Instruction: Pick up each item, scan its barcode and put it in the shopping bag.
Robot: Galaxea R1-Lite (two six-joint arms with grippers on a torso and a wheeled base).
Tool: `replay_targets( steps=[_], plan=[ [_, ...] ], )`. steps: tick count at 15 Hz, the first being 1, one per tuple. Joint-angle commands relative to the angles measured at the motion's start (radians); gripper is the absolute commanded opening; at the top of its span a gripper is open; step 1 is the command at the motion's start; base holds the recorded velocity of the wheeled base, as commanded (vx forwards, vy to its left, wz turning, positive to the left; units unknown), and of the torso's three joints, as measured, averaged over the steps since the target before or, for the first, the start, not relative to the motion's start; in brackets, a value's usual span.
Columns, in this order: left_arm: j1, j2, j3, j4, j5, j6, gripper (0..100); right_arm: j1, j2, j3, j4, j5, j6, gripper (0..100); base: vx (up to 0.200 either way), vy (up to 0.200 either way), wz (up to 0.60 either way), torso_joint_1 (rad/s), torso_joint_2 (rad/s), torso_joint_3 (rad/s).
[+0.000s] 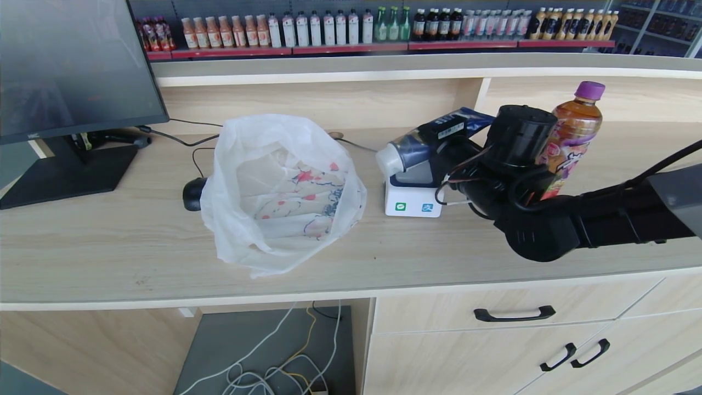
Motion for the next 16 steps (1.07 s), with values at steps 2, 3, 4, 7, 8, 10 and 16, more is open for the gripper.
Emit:
replay_targets(
  steps=[2,3,4,7,8,10,16],
  plan=[
    [0.000,0.000,0.000,0.000,0.001,-0.001,100,0.001,0.012,-0.002,0.003,-0.002,0.011,0,0.000,0.000,0.00,0.000,0.00,0.000],
    [0.000,0.000,0.000,0.000,0.001,-0.001,100,0.001,0.012,-0.002,0.002,-0.003,0.011,0,0.000,0.000,0.00,0.000,0.00,0.000],
    [0.000,0.000,0.000,0.000,0.001,-0.001,100,0.001,0.013,-0.002,0.002,-0.003,0.011,0,0.000,0.000,0.00,0.000,0.00,0.000],
    [0.000,0.000,0.000,0.000,-0.001,-0.001,100,0.001,0.023,-0.022,0.002,-0.003,0.011,0,0.000,0.000,0.00,0.000,0.00,0.000],
    [0.000,0.000,0.000,0.000,0.001,-0.001,100,0.001,0.013,-0.035,0.003,-0.003,0.009,0,0.000,0.000,0.00,0.000,0.00,0.000],
    [0.000,0.000,0.000,0.000,-0.001,-0.001,100,0.004,-0.022,-0.084,0.005,-0.002,0.000,0,0.000,0.000,0.00,0.000,0.00,0.000],
    [0.000,0.000,0.000,0.000,0.001,-0.001,100,0.066,-0.220,-0.056,0.011,-0.002,-0.117,0,0.000,0.000,0.00,0.010,0.00,0.000]
  ],
)
